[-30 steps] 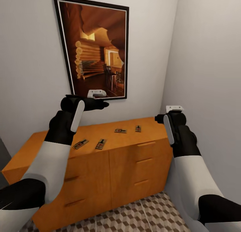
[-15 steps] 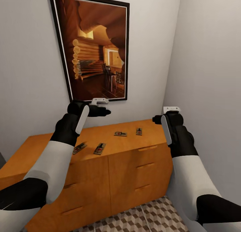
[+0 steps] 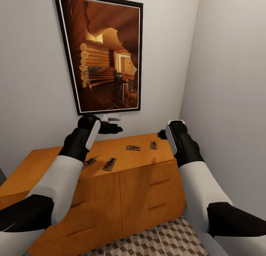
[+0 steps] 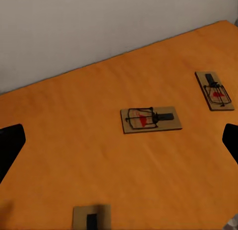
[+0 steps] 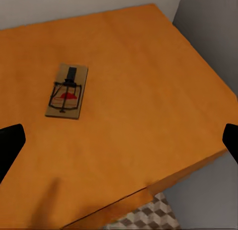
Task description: Take the four mousetraps from the cabinet in the bathroom and place them on the bathroom floor. Make sure all four end up on the same floor surface, and ensure that at least two of them are either under or directly next to the same bathroom sink.
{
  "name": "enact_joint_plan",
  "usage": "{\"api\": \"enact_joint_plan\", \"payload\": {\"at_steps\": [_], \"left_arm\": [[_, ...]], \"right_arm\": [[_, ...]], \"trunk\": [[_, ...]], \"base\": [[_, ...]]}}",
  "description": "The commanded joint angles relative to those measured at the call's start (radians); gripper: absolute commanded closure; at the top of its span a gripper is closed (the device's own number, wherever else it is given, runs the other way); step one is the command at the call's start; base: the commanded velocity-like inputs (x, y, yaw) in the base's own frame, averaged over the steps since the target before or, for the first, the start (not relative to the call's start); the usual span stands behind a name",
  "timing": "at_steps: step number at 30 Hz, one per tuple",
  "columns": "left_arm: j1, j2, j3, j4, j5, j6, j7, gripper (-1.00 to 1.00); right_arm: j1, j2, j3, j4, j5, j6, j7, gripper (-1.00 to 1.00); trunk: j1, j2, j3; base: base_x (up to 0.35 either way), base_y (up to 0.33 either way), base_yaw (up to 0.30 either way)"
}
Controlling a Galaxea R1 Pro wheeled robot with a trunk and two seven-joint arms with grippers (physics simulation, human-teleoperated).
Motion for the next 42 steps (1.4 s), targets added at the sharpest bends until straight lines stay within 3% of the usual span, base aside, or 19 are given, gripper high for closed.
{"api": "enact_joint_plan", "payload": {"at_steps": [1, 12, 27, 42], "left_arm": [[0.000, 0.000, 0.000, 0.001, 0.001, 0.004, -0.001, -1.00], [0.001, 0.000, 0.000, 0.008, 0.002, 0.003, -0.002, -1.00], [0.005, 0.000, 0.000, 0.031, 0.001, -0.003, -0.003, -1.00], [0.005, 0.001, 0.001, 0.036, 0.001, -0.001, -0.002, -1.00]], "right_arm": [[-0.006, 0.001, -0.002, 0.013, 0.000, 0.004, -0.001, -1.00], [-0.023, 0.001, -0.003, 0.061, -0.002, 0.004, 0.001, -1.00], [-0.025, 0.001, -0.005, 0.066, 0.001, 0.004, 0.002, -1.00], [-0.025, 0.001, -0.006, 0.068, 0.000, 0.004, 0.000, -1.00]], "trunk": [[0.000, -0.001, -0.001], [0.000, -0.001, -0.001], [0.000, -0.001, -0.001], [0.000, -0.001, -0.001]], "base": [[0.000, 0.000, 0.000], [0.001, 0.000, 0.000], [0.146, 0.000, 0.000], [0.028, 0.000, 0.000]]}}
